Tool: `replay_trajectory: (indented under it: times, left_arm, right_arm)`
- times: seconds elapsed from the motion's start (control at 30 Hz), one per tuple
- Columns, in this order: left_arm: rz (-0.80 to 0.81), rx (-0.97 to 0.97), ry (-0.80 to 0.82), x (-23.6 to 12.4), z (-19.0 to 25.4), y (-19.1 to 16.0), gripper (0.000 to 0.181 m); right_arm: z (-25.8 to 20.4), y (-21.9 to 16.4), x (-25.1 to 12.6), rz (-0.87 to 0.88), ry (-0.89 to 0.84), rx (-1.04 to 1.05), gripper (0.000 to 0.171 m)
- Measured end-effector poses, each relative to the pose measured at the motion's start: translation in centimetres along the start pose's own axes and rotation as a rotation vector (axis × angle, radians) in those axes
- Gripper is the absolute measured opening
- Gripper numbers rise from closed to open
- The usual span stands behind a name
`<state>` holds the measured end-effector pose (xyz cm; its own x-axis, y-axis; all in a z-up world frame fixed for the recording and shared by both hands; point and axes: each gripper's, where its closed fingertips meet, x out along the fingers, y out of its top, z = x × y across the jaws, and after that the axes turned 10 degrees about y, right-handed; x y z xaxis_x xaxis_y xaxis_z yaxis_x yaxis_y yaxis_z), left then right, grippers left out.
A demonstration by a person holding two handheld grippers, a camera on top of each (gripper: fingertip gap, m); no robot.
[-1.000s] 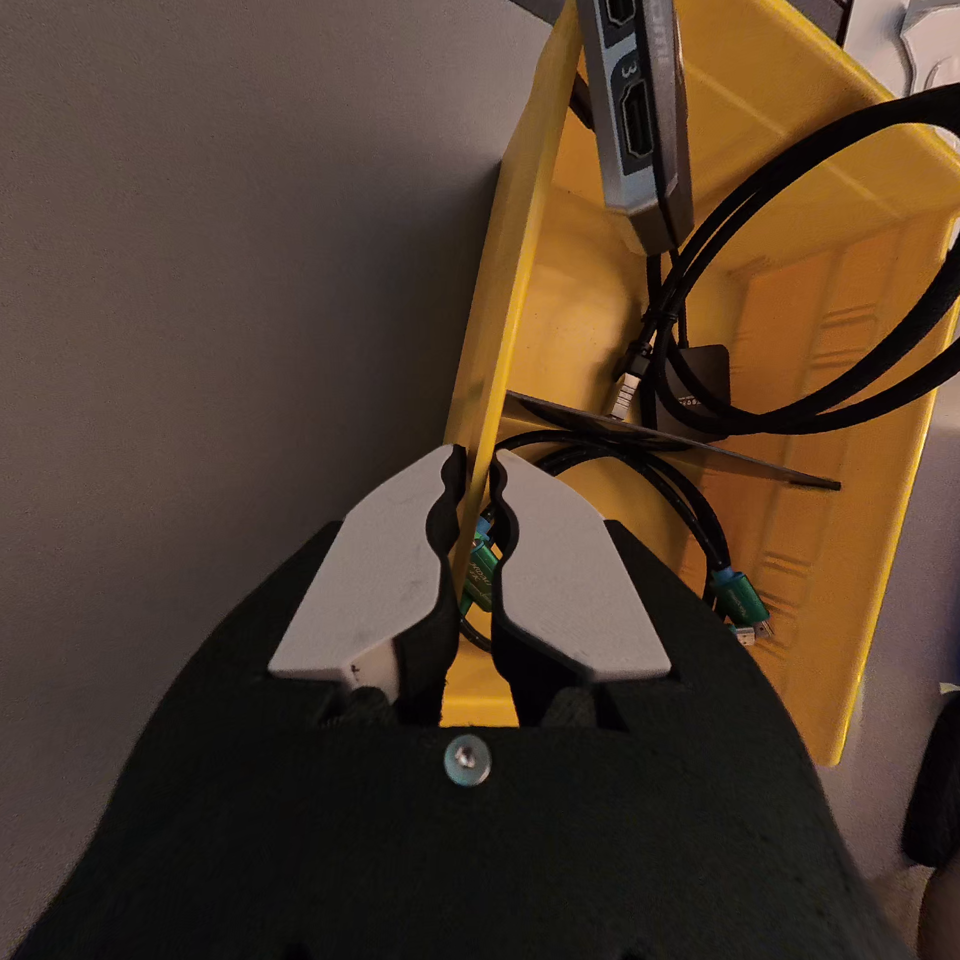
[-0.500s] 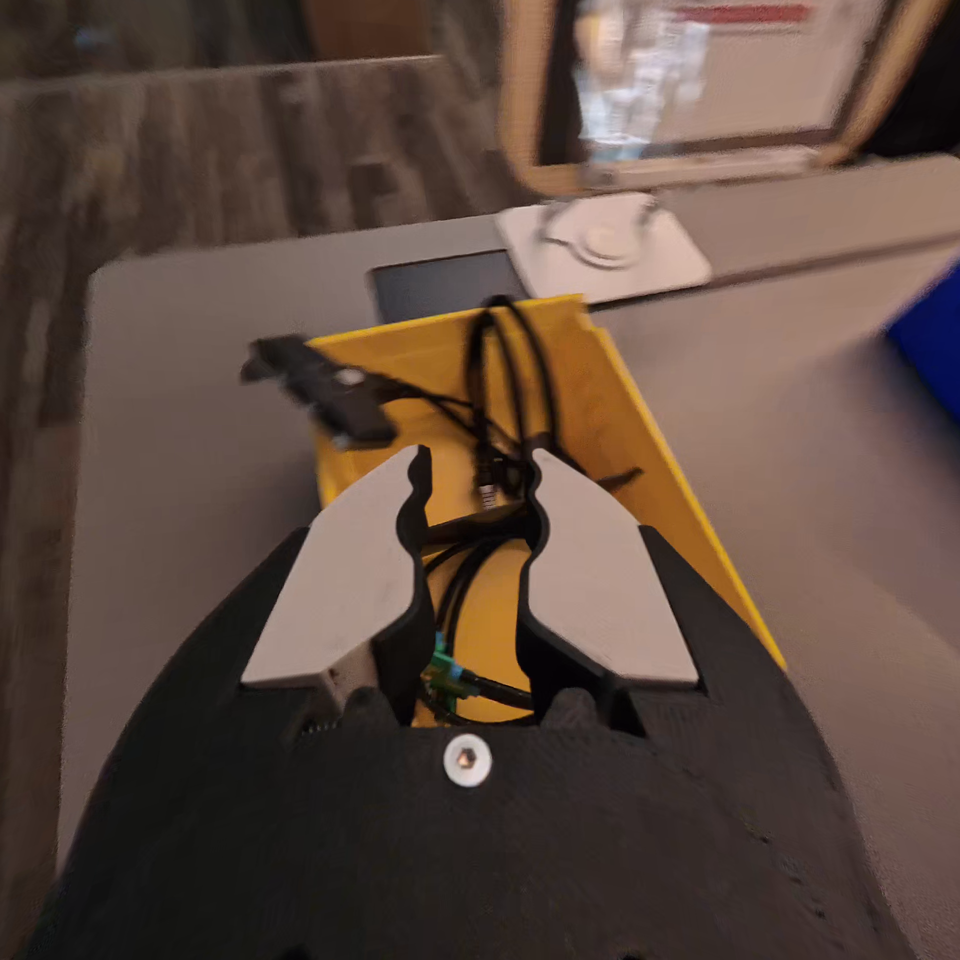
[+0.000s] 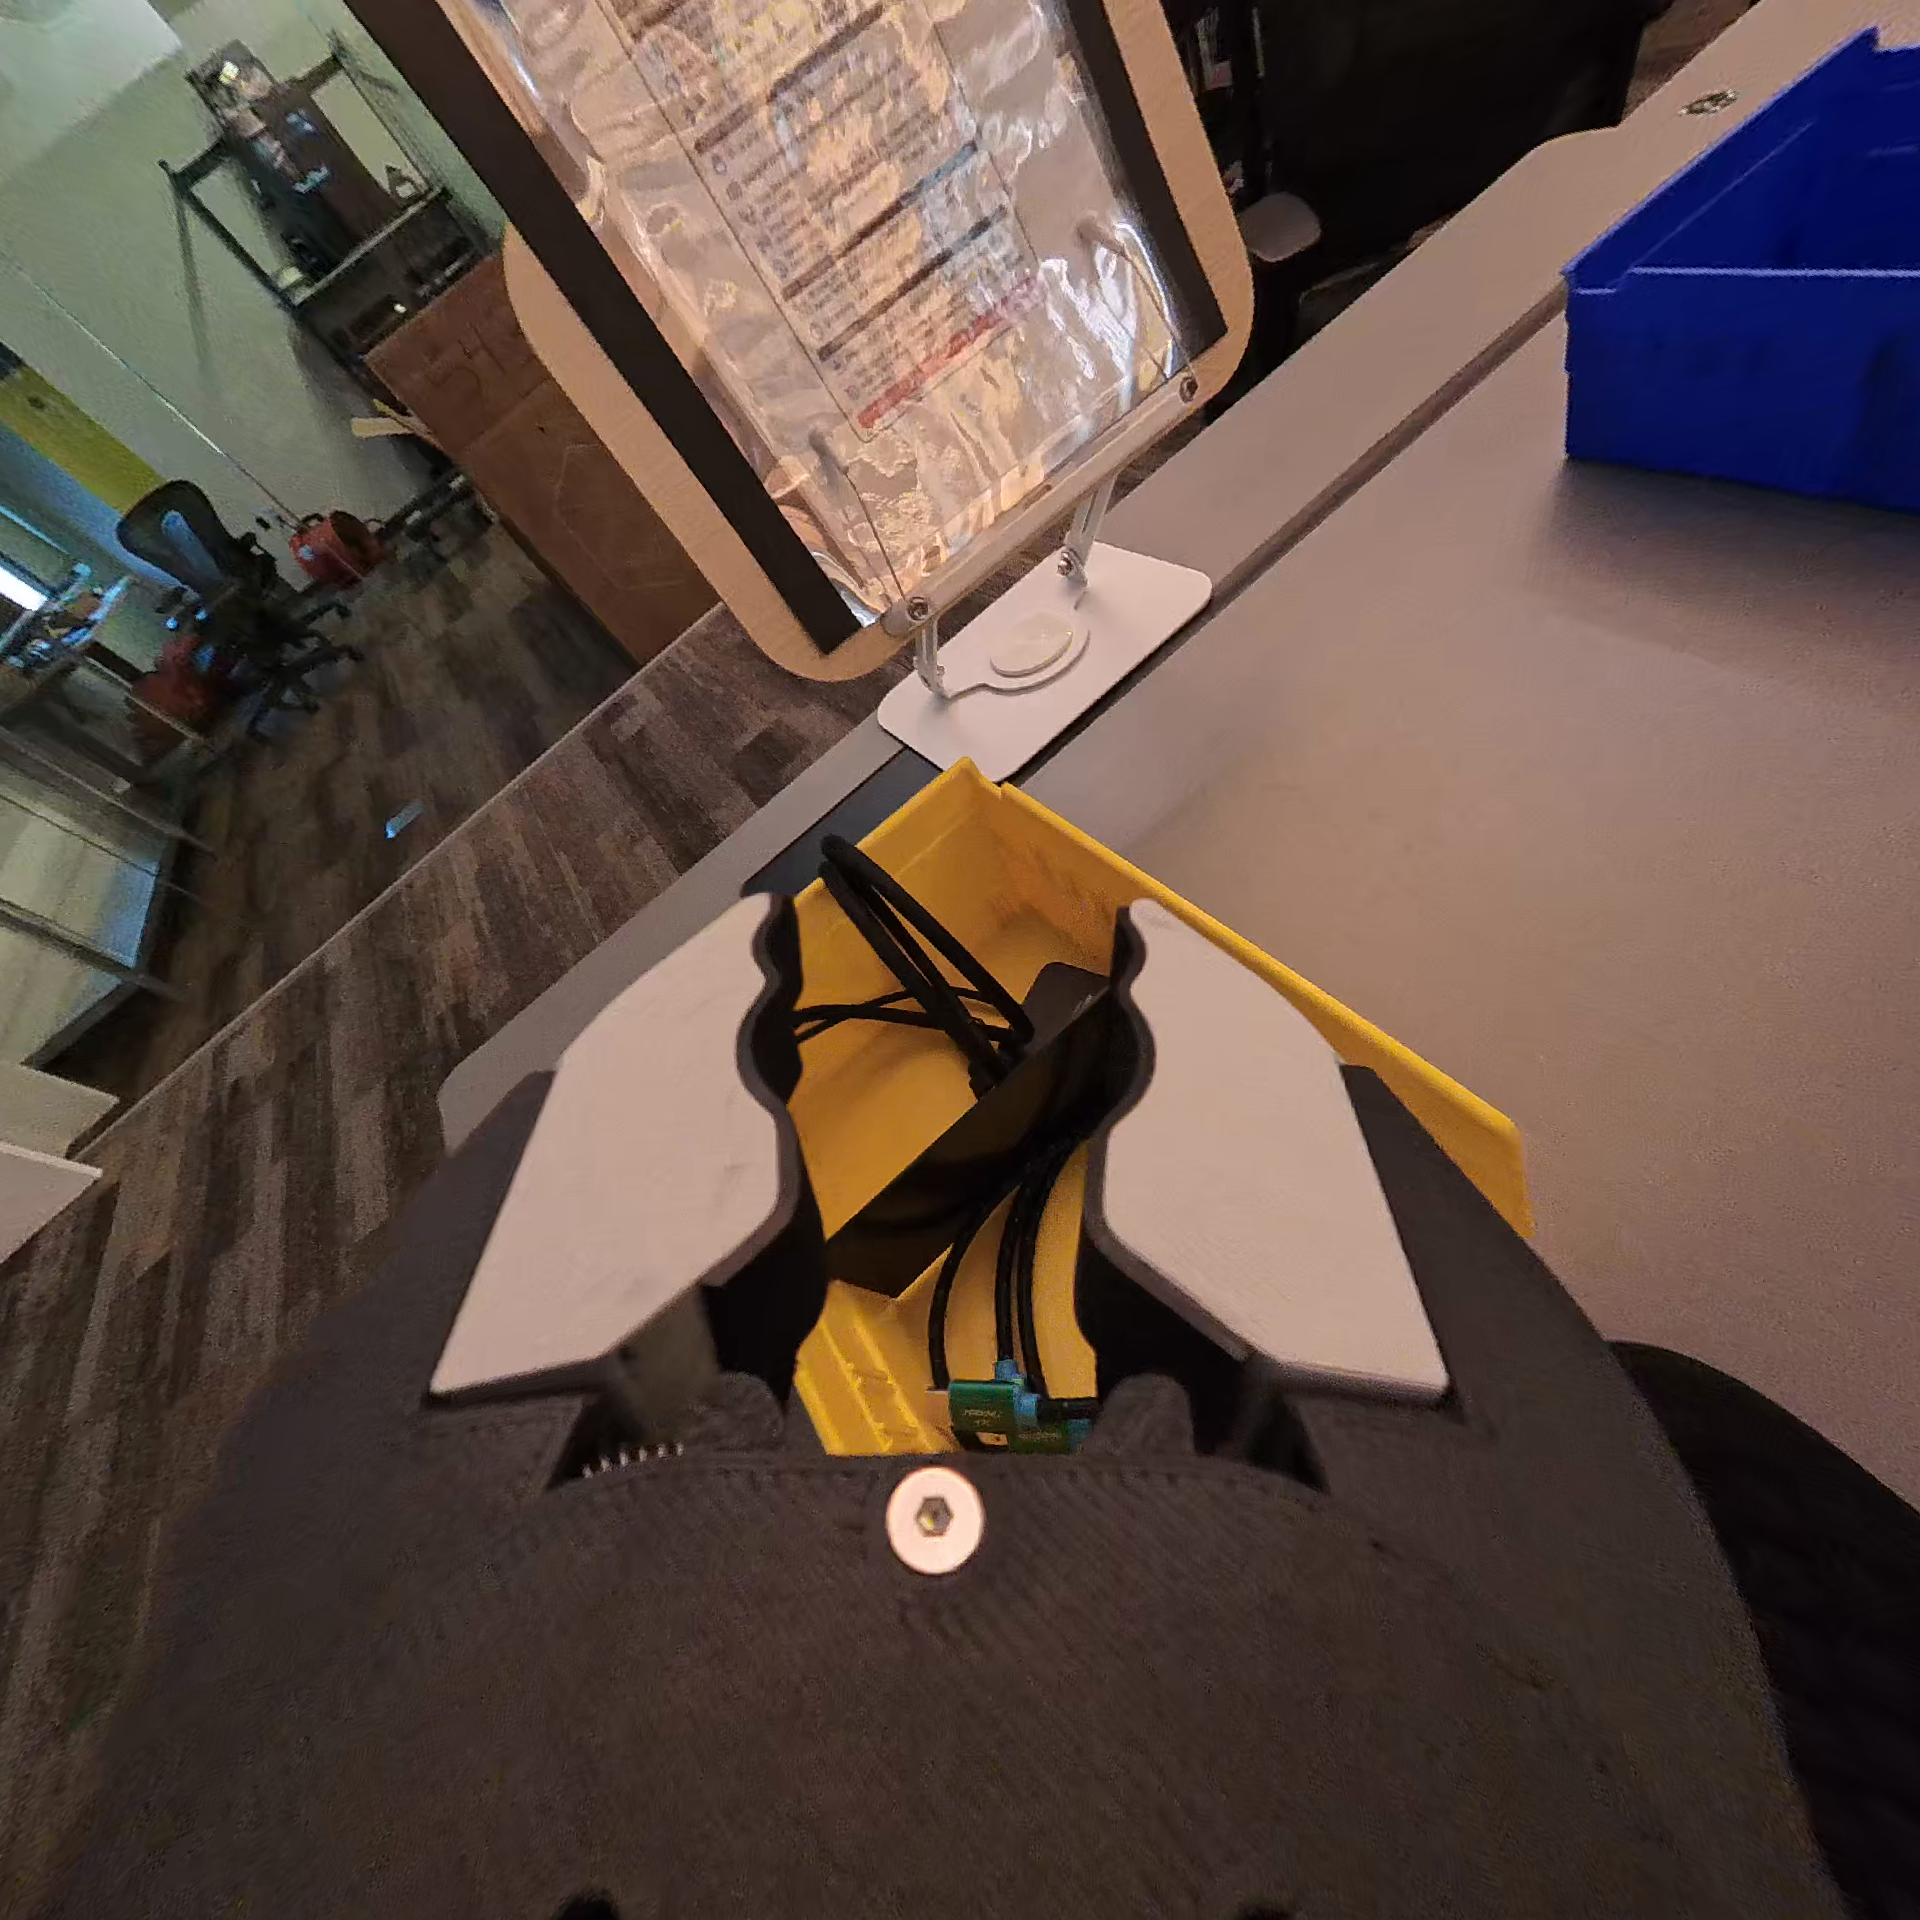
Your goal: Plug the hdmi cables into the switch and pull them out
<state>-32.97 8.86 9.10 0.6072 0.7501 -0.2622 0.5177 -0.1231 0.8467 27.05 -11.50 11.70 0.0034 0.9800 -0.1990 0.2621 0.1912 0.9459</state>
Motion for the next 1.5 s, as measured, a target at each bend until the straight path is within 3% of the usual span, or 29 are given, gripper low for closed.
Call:
replay_trajectory:
  times: [0.07,0.23,0.3,0.4,0.5,0.6,0.63,0.73,0.9,0.97,1.0,1.13,1.3,1.5]
  left_arm:
    - [0.023,-0.012,0.037,-0.5,-0.6,0.4,0.059]
    - [0.053,-0.144,0.125,-0.7,-3.4,0.4,0.066]
    - [0.045,-0.202,0.146,-0.2,-4.5,-0.2,0.066]
    - [0.084,-0.305,0.055,1.2,-4.0,-0.4,0.07]
    - [0.11,-0.437,-0.041,3.9,-3.3,-0.2,0.078]
    - [0.055,-0.499,0.004,7.9,-3.1,-1.4,0.08]
    - [0.01,-0.509,0.02,9.3,-2.7,-2.2,0.08]
    - [-0.188,-0.456,0.118,12.9,-2.0,-5.8,0.083]
    - [-0.362,-0.425,0.147,15.5,-0.4,-9.3,0.082]
    - [-0.402,-0.396,0.167,15.8,-0.4,-10.4,0.071]
    - [-0.393,-0.388,0.161,15.9,-0.4,-10.5,0.044]
    - [-0.239,-0.526,0.062,15.4,-0.5,-8.0,0.009]
    - [-0.09,-0.556,0.044,13.0,-1.7,-4.3,0.008]
    - [0.156,-0.538,0.03,8.6,-1.9,3.0,0.008]
  right_arm:
    - [-4.1,2.5,-0.6,0.116,0.06,-0.166,0.028]
    - [-14.6,5.6,-2.3,0.486,0.16,-0.584,0.062]
    - [-19.1,6.1,-2.9,0.581,0.285,-0.635,0.059]
    - [-23.5,7.5,-3.0,0.635,0.435,-0.612,0.057]
    - [-25.0,8.3,-2.2,0.632,0.472,-0.596,0.06]
    - [-25.1,6.2,-1.1,0.608,0.477,-0.607,0.055]
    - [-25.0,6.0,-0.7,0.631,0.474,-0.633,0.047]
    - [-24.1,5.1,1.1,0.534,0.446,-0.622,0.046]
    - [-23.8,4.5,1.7,0.486,0.4,-0.681,0.046]
    - [-23.7,4.3,1.8,0.471,0.38,-0.713,0.045]
    - [-23.7,4.1,1.9,0.46,0.382,-0.722,0.045]
    - [-24.2,3.2,2.5,0.416,0.409,-0.746,0.044]
    - [-24.9,2.2,3.6,0.37,0.406,-0.803,0.042]
    - [-27.8,-1.3,7.1,0.245,0.507,-0.858,0.041]
